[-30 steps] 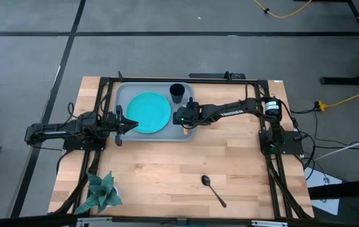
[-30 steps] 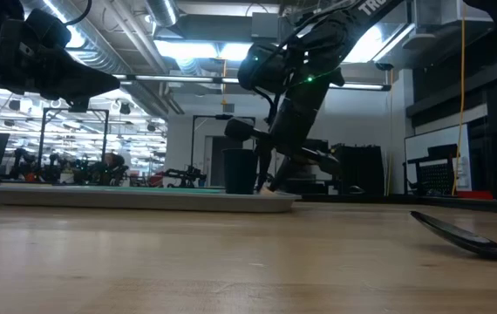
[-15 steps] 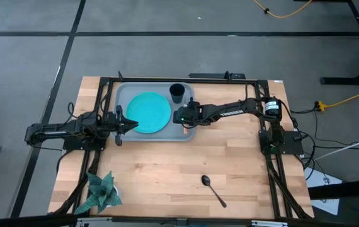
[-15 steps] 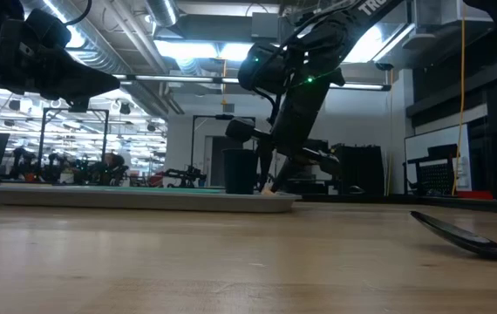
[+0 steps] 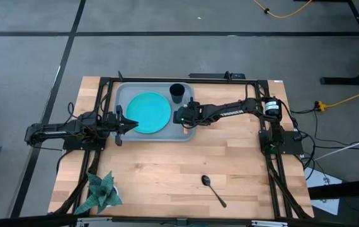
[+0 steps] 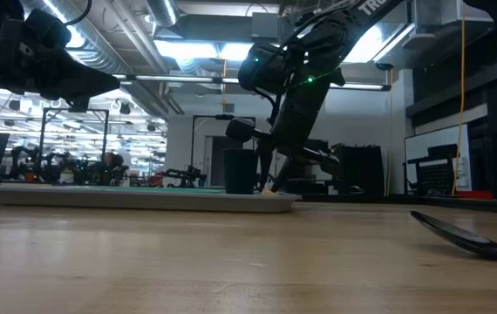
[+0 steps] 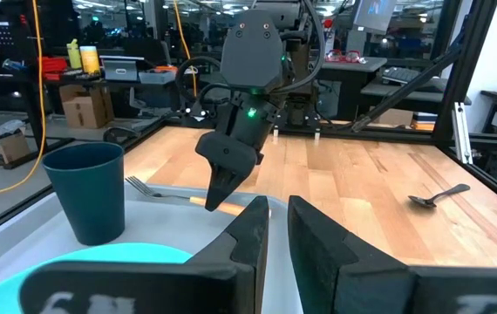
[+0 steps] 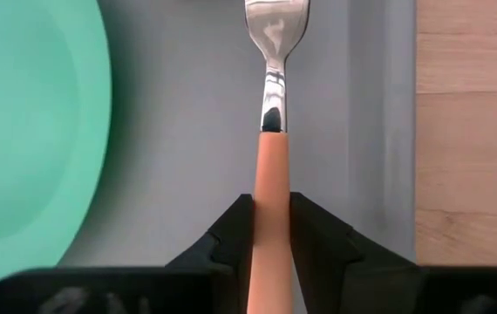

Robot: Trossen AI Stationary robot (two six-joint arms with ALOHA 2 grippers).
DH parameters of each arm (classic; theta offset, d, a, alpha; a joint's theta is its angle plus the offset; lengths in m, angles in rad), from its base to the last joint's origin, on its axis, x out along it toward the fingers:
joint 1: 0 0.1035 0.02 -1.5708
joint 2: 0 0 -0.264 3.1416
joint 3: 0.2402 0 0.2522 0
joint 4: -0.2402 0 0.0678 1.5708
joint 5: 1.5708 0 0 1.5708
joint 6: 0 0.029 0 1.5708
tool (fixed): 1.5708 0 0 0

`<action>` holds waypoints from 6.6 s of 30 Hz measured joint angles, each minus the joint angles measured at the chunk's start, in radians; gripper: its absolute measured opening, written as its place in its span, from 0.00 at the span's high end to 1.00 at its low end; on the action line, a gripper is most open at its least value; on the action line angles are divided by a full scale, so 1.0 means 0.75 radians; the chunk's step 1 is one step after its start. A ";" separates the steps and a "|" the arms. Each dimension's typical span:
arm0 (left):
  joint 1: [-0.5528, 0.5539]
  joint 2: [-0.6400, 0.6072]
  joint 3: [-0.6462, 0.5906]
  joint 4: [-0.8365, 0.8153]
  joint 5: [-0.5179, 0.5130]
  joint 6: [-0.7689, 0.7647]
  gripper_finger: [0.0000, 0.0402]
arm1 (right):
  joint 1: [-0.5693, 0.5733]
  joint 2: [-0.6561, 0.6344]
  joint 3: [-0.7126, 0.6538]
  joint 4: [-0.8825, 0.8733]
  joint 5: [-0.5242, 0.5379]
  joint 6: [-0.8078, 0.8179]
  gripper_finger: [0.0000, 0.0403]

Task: Pick and place plate/cup/fork/spoon on tray
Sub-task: Put the orange fork on the serving tray to the right side of the blue plate, then put the black spoon on the serving tray to the left side of the orange fork

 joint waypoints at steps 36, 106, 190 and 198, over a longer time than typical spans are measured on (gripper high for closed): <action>-0.001 0.000 0.000 0.000 0.000 0.000 0.90 | 0.021 -0.073 -0.001 -0.064 0.069 -0.034 0.75; 0.000 0.000 0.000 0.000 0.000 0.000 0.90 | 1.153 -0.003 0.053 -0.450 -0.234 0.164 0.75; 0.000 0.000 0.000 0.000 0.000 0.000 0.90 | 0.039 0.205 0.497 -0.360 -0.031 -0.070 1.00; 0.000 0.000 0.000 0.000 0.000 0.000 0.90 | -0.024 0.215 0.498 -0.398 -0.035 -0.021 0.99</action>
